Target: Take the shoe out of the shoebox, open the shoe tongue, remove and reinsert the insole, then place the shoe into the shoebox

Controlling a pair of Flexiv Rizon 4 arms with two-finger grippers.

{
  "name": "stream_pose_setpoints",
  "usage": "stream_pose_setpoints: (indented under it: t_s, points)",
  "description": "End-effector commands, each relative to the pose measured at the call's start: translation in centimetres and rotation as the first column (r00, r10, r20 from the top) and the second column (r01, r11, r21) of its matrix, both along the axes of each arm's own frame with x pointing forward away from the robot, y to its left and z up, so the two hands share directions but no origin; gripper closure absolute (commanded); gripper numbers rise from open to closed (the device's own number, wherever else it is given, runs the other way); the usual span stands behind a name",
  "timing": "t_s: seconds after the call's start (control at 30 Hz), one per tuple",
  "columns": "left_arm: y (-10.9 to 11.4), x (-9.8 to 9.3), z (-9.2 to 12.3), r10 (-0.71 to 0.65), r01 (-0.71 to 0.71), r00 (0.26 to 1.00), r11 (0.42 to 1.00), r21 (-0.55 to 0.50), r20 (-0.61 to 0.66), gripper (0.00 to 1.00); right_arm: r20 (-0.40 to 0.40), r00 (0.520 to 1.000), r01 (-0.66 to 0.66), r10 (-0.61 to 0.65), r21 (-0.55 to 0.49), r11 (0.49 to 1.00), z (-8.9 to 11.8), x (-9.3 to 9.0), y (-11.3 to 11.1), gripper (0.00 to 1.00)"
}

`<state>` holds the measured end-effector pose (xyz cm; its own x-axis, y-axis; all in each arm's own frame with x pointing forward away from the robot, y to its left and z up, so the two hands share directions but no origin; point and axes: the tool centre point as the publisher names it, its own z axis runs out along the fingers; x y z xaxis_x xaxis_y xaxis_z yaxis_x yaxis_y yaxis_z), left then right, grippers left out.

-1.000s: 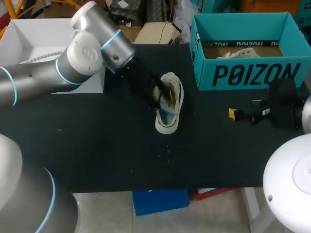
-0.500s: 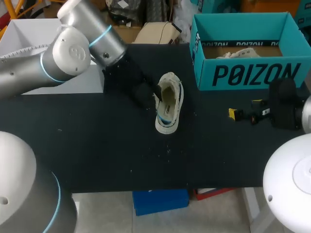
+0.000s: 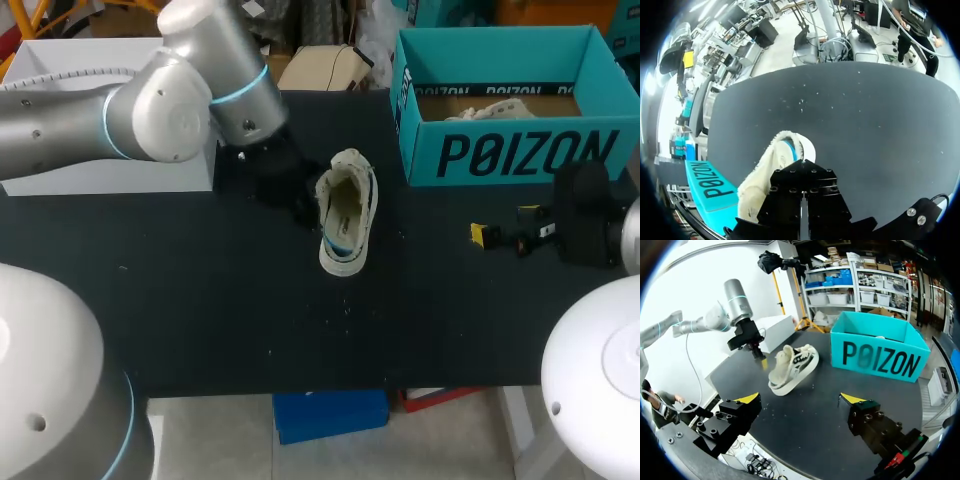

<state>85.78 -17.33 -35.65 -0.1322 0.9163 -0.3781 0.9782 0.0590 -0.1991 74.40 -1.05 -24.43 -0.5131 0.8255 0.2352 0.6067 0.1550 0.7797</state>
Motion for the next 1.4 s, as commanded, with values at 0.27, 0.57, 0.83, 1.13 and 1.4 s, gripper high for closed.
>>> stream_pose_setpoints:
  t_s: [0.27,0.57,0.83,1.13,1.4]
  points:
    - [-1.2,0.9,-1.8,0.001,-0.001,1.000,1.000,0.002,-0.014,0.98,-0.005,1.000,-0.002,0.002,-0.001,1.000,0.1,0.0,-0.1,0.00]
    - [-2.7,0.9,-2.6,-0.027,0.027,0.999,1.000,0.014,-0.047,0.92,-0.005,1.000,-0.002,0.002,-0.001,1.000,0.1,0.0,-0.1,0.00]
    - [-2.8,0.3,-2.5,-0.040,0.041,0.997,0.999,0.018,-0.072,1.00,-0.005,1.000,-0.002,0.002,-0.001,1.000,0.1,0.0,-0.1,0.00]
    - [-2.7,0.4,-1.2,-0.042,0.043,0.999,0.997,0.057,-0.015,1.00,-0.005,1.000,-0.002,0.002,-0.001,1.000,0.1,0.0,-0.1,0.00]
    - [-3.3,0.1,-2.3,-0.061,0.063,0.998,0.996,0.069,-0.035,1.00,-0.005,1.000,-0.002,0.002,-0.001,1.000,0.1,0.0,-0.1,0.00]
